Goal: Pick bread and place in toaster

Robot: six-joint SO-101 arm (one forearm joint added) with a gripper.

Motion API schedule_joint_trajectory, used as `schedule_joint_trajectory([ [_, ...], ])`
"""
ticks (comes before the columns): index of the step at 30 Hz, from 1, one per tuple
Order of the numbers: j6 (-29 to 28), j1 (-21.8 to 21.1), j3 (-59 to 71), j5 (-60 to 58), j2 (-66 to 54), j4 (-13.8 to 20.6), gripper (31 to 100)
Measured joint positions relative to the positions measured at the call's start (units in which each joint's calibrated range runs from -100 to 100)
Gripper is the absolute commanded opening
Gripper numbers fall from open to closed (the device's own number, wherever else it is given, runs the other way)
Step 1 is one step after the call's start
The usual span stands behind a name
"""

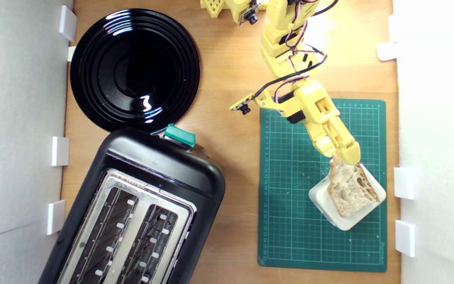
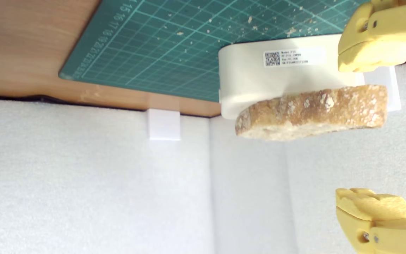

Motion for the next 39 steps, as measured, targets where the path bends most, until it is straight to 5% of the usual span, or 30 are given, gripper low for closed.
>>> schedule_joint_trajectory([
  [32,1.09,0.00,-8.14,2.80,3.86,-0.18,98.7],
  [39,1.09,0.00,-9.43,3.47,3.86,-0.18,87.9],
])
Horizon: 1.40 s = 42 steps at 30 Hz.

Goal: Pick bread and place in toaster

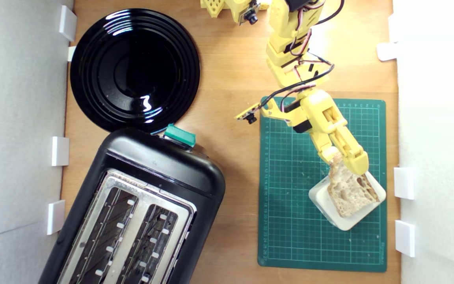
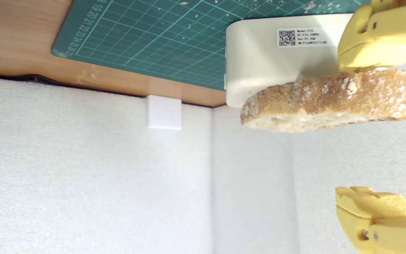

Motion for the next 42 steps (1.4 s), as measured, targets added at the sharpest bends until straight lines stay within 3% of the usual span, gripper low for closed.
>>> schedule_joint_trajectory([
  [15,0.00,0.00,-0.55,0.00,1.43,0.00,86.6],
  [21,0.00,0.00,-0.65,0.00,1.43,0.00,73.5],
  [26,0.00,0.00,-0.65,0.00,1.43,-0.09,67.5],
  [42,0.00,0.00,-0.65,0.00,1.34,-0.09,56.1],
])
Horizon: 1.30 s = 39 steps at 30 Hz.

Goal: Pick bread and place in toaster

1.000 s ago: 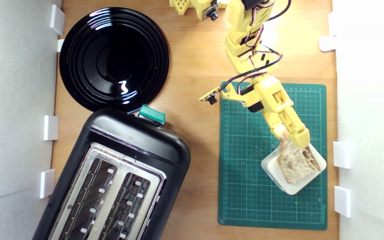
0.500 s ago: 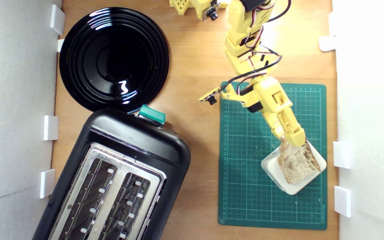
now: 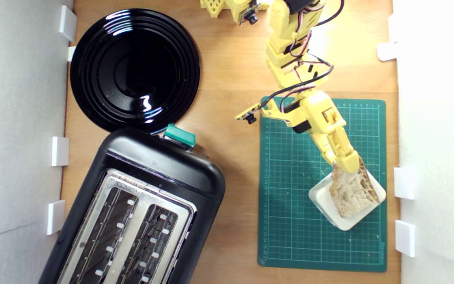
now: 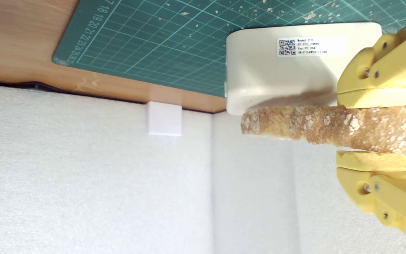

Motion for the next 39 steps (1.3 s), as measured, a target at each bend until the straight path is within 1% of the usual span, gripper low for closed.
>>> schedule_joint_trajectory([
  [19,0.00,0.18,0.00,0.00,-0.42,-0.09,55.1],
  [23,0.67,1.37,0.18,0.00,-6.97,-0.27,55.1],
  [29,5.02,3.11,0.09,0.00,-15.71,-0.80,55.1],
  [34,7.76,3.20,0.18,0.51,-20.58,-0.80,55.1],
  [36,8.49,3.84,0.18,2.54,-22.68,-0.27,55.1],
  [39,8.64,5.13,0.18,10.08,-26.80,-0.80,55.1],
])
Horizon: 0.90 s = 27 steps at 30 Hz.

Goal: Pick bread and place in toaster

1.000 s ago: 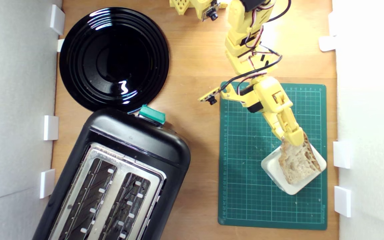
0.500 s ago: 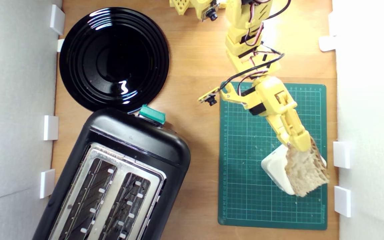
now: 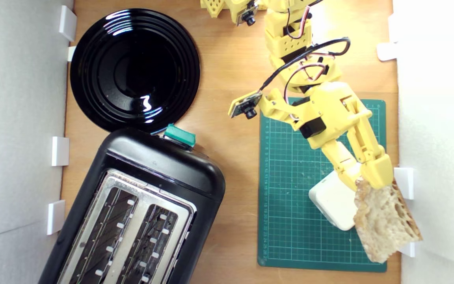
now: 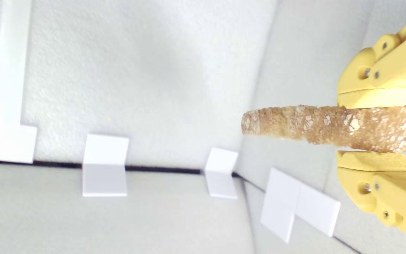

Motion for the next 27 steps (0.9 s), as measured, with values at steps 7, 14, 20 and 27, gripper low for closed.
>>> schedule_joint_trajectory([
  [7,0.26,3.66,0.18,24.49,-17.56,0.36,55.1],
  [14,0.26,7.32,0.18,40.76,-31.25,0.27,55.1],
  [20,0.26,11.26,0.18,53.05,-42.42,0.44,55.1],
  [27,0.26,17.12,0.28,59.07,-49.98,0.44,55.2],
])
